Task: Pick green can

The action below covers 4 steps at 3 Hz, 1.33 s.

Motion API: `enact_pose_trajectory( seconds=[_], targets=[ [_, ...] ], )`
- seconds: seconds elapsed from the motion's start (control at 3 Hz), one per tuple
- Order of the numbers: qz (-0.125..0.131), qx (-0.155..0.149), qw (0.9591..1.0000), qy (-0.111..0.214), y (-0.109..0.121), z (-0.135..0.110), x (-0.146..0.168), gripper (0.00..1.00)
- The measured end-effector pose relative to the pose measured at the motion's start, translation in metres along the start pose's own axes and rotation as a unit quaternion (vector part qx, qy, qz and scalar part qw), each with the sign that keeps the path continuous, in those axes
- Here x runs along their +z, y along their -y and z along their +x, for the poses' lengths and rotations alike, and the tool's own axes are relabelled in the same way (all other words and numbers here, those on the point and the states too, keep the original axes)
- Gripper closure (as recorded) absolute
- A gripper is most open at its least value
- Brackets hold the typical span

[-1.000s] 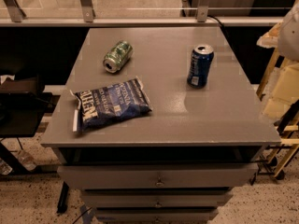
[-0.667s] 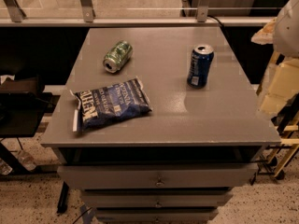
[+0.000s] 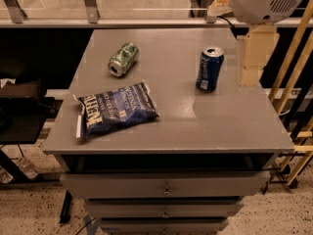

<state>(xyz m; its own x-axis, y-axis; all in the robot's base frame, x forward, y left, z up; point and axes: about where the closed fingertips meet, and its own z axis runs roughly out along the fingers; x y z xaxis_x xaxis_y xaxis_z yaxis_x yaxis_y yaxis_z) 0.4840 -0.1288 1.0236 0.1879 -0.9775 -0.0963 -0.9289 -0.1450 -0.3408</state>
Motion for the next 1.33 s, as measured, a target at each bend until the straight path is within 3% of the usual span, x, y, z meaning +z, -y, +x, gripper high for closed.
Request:
enact_pose_trajectory(
  seconds=[0.33, 0.67, 1.0, 1.33],
  targets=[
    [0.0, 0.0, 1.0, 0.0, 0.0, 0.0, 0.0, 0.0],
    [0.006, -0.017, 0.9996, 0.022, 0.01, -0.005, 0.001, 0.0],
    [0.005, -0.087, 0.9945, 0.059, 0.038, -0.03, 0.012, 0.0],
    [0.013, -0.201, 0.9742, 0.101, 0.082, -0.082, 0.029, 0.0]
  ],
)
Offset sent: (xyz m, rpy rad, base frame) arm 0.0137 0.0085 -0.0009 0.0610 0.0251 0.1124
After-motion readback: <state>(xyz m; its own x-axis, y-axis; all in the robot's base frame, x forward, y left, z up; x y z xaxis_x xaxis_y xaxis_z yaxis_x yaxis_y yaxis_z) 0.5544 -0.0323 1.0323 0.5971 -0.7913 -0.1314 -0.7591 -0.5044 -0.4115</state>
